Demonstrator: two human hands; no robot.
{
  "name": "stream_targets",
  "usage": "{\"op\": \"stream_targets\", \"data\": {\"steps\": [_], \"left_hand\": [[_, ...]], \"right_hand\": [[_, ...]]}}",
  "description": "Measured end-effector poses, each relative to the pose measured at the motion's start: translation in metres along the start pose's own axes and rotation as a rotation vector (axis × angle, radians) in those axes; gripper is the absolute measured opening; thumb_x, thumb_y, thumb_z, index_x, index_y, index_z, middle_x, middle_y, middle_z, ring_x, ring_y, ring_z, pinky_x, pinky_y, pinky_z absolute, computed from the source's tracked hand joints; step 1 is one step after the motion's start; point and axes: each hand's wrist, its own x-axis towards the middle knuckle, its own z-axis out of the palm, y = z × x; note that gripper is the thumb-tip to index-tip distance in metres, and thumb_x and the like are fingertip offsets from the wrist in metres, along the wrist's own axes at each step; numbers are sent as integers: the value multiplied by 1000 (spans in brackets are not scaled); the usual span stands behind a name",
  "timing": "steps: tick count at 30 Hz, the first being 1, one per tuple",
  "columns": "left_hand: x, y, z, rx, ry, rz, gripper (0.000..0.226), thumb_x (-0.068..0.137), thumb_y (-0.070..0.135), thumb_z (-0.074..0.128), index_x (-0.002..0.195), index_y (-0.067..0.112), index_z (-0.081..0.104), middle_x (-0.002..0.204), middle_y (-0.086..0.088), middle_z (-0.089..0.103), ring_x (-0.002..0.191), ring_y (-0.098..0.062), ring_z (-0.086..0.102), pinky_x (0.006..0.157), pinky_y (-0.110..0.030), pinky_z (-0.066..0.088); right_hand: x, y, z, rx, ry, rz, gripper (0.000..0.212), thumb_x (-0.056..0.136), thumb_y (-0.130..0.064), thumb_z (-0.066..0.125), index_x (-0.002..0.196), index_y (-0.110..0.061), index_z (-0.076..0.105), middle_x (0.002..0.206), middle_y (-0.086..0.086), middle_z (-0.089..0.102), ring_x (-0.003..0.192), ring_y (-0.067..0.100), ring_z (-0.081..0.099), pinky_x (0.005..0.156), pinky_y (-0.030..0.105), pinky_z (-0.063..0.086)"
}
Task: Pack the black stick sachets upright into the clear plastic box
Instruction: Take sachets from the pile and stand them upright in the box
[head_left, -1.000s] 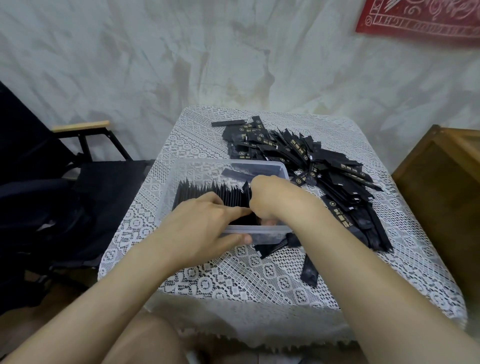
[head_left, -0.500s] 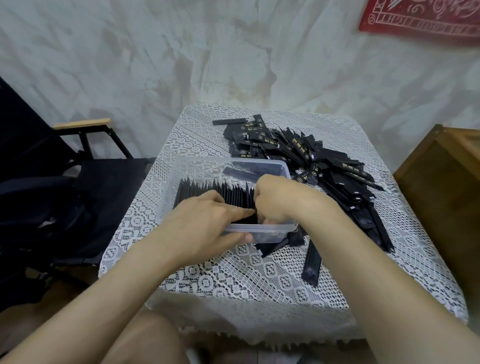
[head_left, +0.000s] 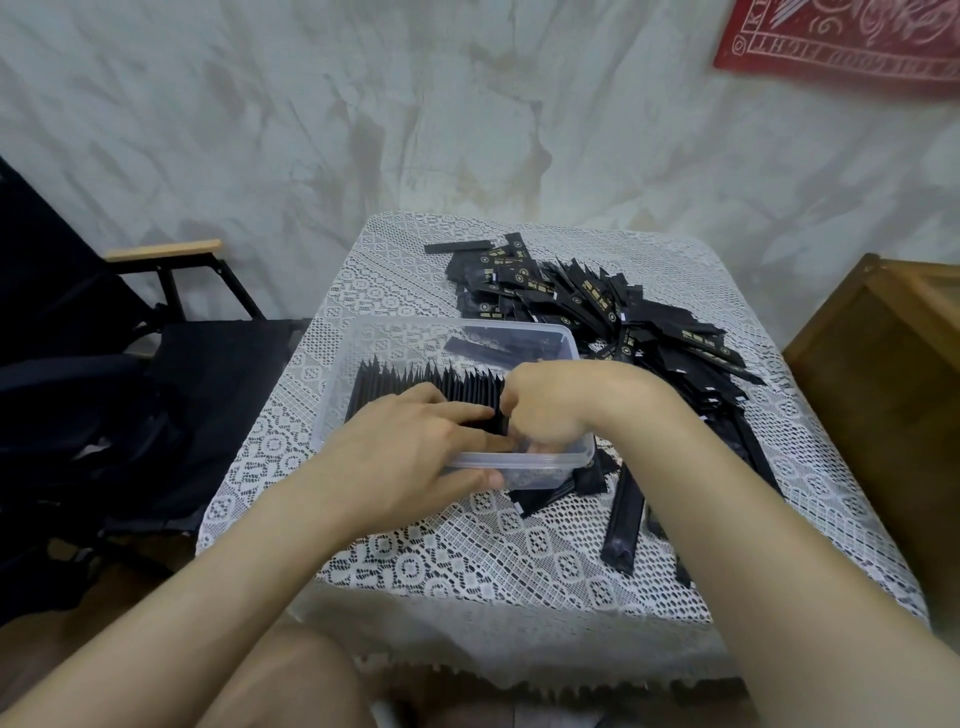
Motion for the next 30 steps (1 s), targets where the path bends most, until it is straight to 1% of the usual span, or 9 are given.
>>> {"op": "stream_targets", "data": {"steps": [4,8,11,15,19,21,23,25,30], "left_hand": [[3,-1,-4,28,-32,10,51,94,72,32,126,45,61,148,17,47,112,-14,48,91,-36,48],[4,0,-5,35,-33,9,54,91,73,30,116,41,66,144,14,51,109,-15,50,89,-37,49],[5,2,-7,35,-40,-6,54,91,75,31,116,42,66,143,14,52,109,-15,49,89,-36,48],[6,2,-5,49,-52,-13,57,91,76,27,127,47,61,146,17,50,110,-14,47,89,-34,47],[5,2,-4,44,-41,-23,61,90,78,24,130,48,60,145,18,51,111,-13,47,91,-34,48],[5,4,-4,44,-31,-23,60,91,77,26,127,46,62,144,18,52,109,-13,48,88,-33,48],[5,4,-4,52,-24,-26,60,90,77,25,122,45,64,143,18,53,106,-14,49,86,-32,48],[4,5,-4,57,-24,-30,61,90,76,24,117,43,67,142,19,53,106,-13,48,85,-32,49],[3,8,-9,48,-46,-31,52,94,70,38,122,37,67,142,15,53,109,-15,48,91,-35,48]], "right_hand": [[-3,0,-5,-95,-53,-26,36,97,-4,44,125,-6,67,122,10,71,113,31,68,98,45,55],[-8,0,-4,-6,-10,-57,33,98,-2,44,121,-5,68,118,14,72,106,32,70,93,45,58],[-12,11,2,119,142,-87,22,99,-7,49,109,-7,68,101,14,73,93,32,70,83,41,58],[-22,38,20,569,320,-184,32,102,-17,58,133,-17,64,104,4,76,93,15,75,92,40,59],[-28,45,28,748,570,-155,33,102,-9,50,129,-16,67,99,0,76,84,10,74,88,34,61],[-27,32,26,678,502,-140,33,102,-11,45,127,-16,66,101,2,73,88,17,73,89,39,60],[-22,16,23,485,360,-111,22,99,-11,42,98,-11,63,90,7,66,84,28,65,79,43,57],[-18,1,19,339,249,-43,19,98,-8,38,82,-10,48,84,8,56,82,30,56,73,39,48],[-19,-12,9,212,97,-13,12,101,-5,36,106,-8,47,96,8,53,83,25,51,64,33,38]]}}
